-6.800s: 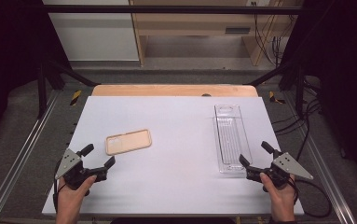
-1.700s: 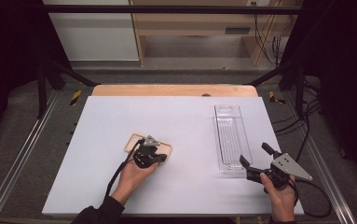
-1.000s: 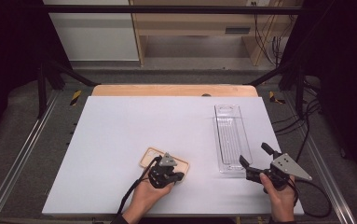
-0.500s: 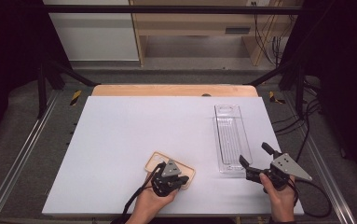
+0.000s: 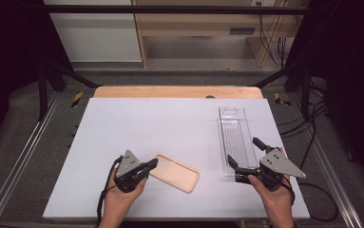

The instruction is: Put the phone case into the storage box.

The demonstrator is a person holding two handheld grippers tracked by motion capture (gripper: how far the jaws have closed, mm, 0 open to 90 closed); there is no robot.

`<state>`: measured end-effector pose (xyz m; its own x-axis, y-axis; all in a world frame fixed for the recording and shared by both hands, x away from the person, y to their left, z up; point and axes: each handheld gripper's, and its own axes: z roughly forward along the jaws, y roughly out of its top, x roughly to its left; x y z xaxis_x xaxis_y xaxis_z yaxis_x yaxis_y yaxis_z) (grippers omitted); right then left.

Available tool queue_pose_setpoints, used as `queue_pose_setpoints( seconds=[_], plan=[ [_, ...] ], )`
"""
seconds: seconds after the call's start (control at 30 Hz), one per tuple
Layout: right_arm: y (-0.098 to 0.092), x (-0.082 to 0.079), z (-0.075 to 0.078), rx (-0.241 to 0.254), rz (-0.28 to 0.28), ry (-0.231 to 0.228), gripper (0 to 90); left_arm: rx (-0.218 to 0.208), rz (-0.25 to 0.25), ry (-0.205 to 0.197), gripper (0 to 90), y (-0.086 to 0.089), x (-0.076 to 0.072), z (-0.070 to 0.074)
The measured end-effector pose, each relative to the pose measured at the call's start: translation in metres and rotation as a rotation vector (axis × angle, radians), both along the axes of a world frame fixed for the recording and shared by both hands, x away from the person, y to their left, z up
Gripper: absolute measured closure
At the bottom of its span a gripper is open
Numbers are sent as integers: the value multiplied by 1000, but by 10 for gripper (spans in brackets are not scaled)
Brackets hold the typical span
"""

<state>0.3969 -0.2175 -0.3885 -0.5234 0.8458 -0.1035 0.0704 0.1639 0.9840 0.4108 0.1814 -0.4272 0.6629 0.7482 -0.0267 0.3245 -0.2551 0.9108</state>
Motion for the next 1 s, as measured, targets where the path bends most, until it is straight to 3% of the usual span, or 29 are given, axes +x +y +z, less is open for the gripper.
queue_pose_setpoints(
  seconds=[0.03, 0.13, 0.17, 0.3, 0.33, 0.37, 0.43, 0.5, 0.53, 0.7, 0.77, 0.87, 1.0],
  plan=[
    [8, 1, 6, -16, 14, 9, 32, -8, 32, -10, 861, 13, -1, 0],
    [16, 1, 11, -27, 34, 19, 32, -14, 64, -31, 794, 23, -2, 0],
    [24, 2, 13, -44, 52, 36, 32, -22, 86, -59, 679, 32, -2, -1],
    [37, 4, 13, -69, 77, 65, 33, -19, 124, -87, 510, 43, 0, -3],
    [45, 4, 12, -81, 98, 82, 33, -32, 135, -100, 390, 47, 1, -3],
    [45, 4, 12, -81, 98, 82, 33, -48, 145, -110, 390, 51, 2, -4],
    [59, 4, 9, -113, 130, 96, 33, -76, 158, -124, 251, 61, 4, -9],
    [63, 4, 7, -121, 141, 108, 32, -82, 166, -127, 225, 63, 4, -12],
    [71, 6, 3, -136, 159, 120, 32, -88, 177, -122, 161, 67, 6, -16],
    [87, 9, -7, -159, 201, 162, 36, -106, 177, -120, 87, 71, 7, -21],
    [99, 10, -16, -194, 231, 199, 40, -118, 178, -133, 54, 74, 7, -20],
    [106, 11, -24, -206, 255, 226, 42, -128, 184, -144, 53, 77, 7, -20],
    [116, 16, -38, -225, 292, 290, 47, -129, 183, -130, 49, 78, 9, -23]
  ],
)
